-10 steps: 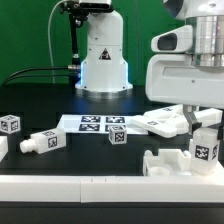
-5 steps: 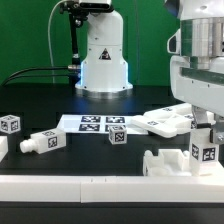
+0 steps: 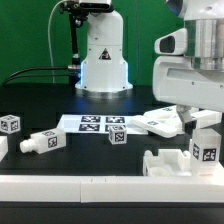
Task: Assemble chair
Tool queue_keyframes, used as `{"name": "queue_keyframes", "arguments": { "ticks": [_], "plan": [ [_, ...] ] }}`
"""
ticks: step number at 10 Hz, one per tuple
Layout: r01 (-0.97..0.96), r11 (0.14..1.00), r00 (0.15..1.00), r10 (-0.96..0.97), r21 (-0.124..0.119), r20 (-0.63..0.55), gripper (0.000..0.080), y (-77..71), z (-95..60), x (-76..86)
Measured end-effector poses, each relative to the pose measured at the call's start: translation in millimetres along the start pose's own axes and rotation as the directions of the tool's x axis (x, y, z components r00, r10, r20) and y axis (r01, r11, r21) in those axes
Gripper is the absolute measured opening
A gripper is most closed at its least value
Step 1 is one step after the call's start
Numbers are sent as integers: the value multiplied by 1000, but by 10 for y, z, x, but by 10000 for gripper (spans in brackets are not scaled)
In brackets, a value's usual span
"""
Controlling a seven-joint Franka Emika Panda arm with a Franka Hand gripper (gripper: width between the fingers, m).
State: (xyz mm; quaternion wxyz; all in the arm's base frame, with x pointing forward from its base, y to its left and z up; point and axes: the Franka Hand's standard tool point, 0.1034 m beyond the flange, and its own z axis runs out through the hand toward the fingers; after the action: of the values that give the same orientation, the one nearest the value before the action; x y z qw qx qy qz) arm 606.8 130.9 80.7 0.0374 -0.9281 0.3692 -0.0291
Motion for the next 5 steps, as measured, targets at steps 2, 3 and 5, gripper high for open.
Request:
{"name": "queue_keyframes", "arguments": {
  "ticks": [2, 3, 5],
  "plan": [
    [99, 995, 995, -99, -2, -2, 647, 13, -2, 21],
    [154, 988, 988, -154, -3, -3, 649, 13, -2, 21],
    [558, 829, 826, -558, -29, -80, 649, -69, -40, 94]
  ]
}}
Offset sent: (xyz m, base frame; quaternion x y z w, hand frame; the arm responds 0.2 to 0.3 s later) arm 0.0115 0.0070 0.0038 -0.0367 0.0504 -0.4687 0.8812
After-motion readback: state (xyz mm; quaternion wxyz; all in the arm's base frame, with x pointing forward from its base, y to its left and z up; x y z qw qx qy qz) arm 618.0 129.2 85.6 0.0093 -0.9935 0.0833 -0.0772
